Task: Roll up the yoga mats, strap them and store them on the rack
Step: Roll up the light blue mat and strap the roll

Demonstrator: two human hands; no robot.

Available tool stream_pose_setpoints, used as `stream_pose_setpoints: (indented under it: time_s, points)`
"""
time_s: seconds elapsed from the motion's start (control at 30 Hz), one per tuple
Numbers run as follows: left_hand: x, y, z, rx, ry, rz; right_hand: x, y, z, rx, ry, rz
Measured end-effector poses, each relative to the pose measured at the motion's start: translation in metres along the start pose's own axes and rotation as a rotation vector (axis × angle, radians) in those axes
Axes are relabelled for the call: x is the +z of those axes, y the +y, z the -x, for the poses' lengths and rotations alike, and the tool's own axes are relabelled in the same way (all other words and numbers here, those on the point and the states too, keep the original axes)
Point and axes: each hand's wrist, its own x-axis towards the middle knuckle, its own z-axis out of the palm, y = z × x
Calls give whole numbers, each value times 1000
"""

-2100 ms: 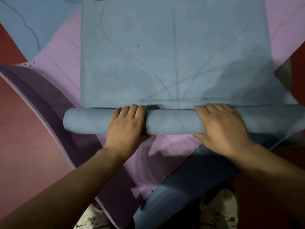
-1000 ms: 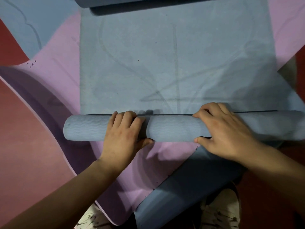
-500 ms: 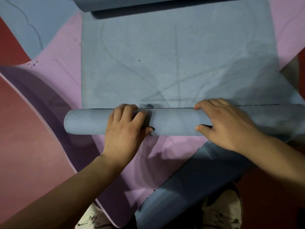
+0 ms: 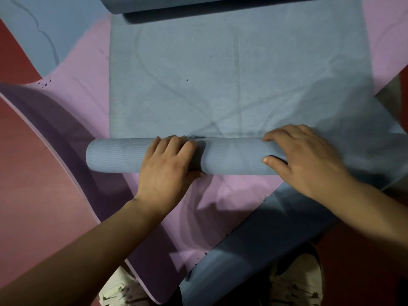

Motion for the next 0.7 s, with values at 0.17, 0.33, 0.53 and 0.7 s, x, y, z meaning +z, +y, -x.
stream_pose_setpoints:
  time_s: [0.17,0.33,0.53,0.7]
  points:
    - [-2,1,-3,-46,11,-4,2,-1,-1,0,78,36]
    - [-2,0,-10,-30,52,-16,0,-1,2,4,87,41]
    - [1,1,-11,-53,38,-7,4,3,3,-17,121,85]
    - [-1,-2,-19,-30,-99,-63,4,1,1,-23,182,69]
